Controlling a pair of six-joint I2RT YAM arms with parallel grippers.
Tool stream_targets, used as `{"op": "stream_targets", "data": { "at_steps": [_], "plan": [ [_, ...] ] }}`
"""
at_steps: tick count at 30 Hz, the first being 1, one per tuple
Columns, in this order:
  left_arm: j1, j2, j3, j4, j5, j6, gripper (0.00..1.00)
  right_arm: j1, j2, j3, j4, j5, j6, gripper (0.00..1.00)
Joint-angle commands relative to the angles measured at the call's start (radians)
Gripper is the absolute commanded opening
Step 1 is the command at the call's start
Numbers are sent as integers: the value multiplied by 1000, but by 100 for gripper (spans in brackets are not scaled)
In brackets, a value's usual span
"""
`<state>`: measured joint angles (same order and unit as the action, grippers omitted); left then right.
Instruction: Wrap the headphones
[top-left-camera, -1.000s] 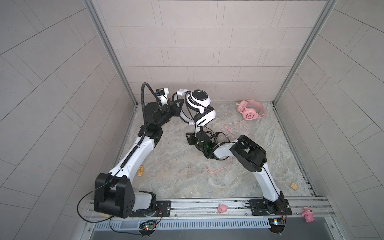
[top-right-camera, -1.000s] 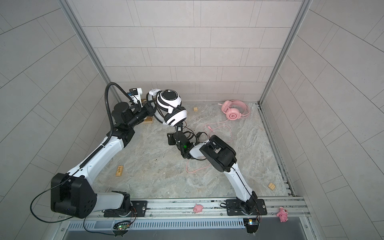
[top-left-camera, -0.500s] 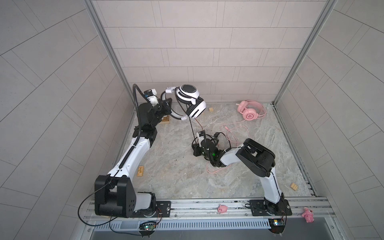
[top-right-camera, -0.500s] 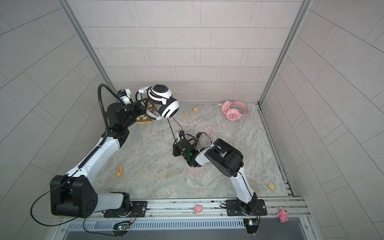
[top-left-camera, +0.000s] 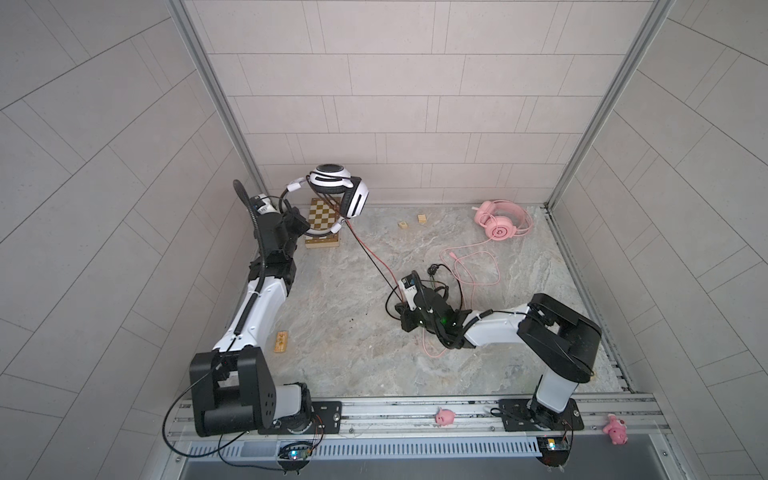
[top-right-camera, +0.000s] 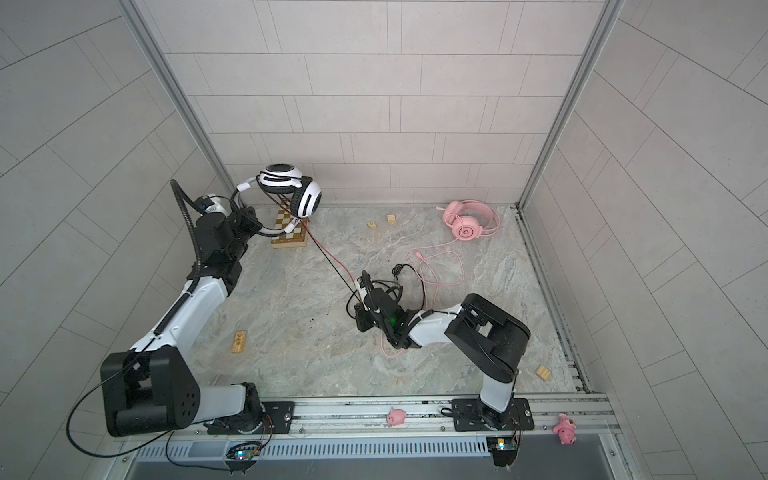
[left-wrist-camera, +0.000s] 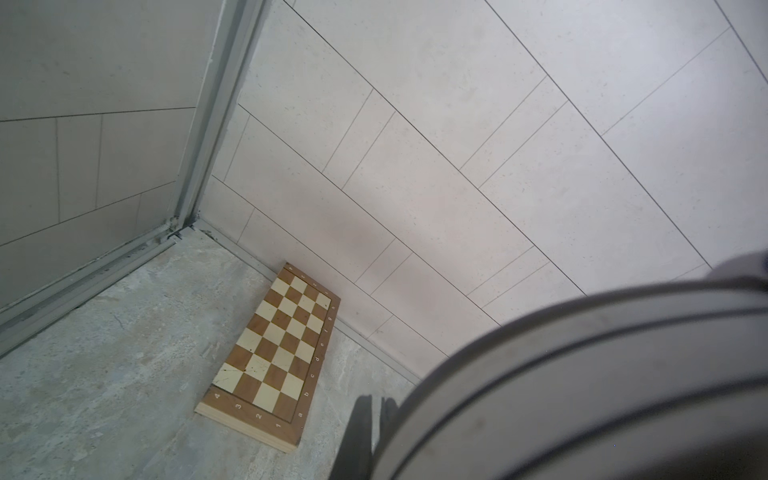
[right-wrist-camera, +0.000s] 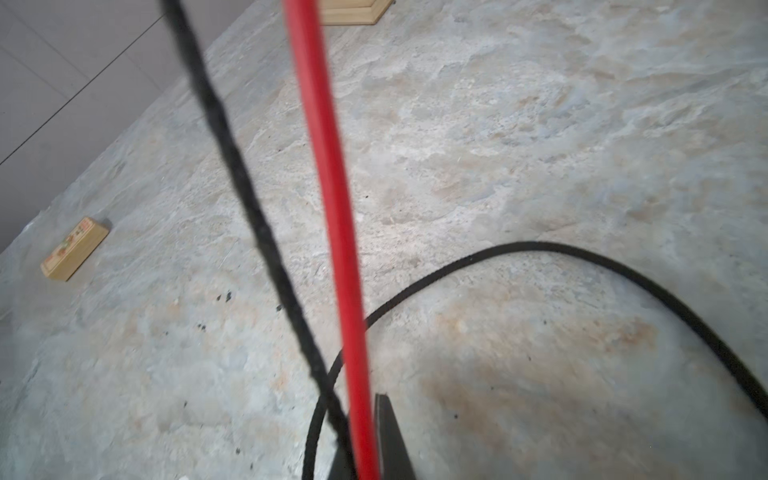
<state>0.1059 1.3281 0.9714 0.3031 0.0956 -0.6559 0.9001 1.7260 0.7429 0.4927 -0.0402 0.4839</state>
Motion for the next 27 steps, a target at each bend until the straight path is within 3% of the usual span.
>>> {"op": "stream_targets", "data": {
  "at_steps": [1, 17, 27],
  "plan": [
    [20, -44, 5, 80, -28, -36, 0, 12, -86, -38, -104, 43, -29, 0],
    [53, -70, 41, -55, -172, 36, 0, 23, -468, -95, -377, 130, -114, 0],
    [-56, -19, 125, -200, -257, 240, 0, 24, -665, 47, -543, 146, -153, 0]
  ]
}}
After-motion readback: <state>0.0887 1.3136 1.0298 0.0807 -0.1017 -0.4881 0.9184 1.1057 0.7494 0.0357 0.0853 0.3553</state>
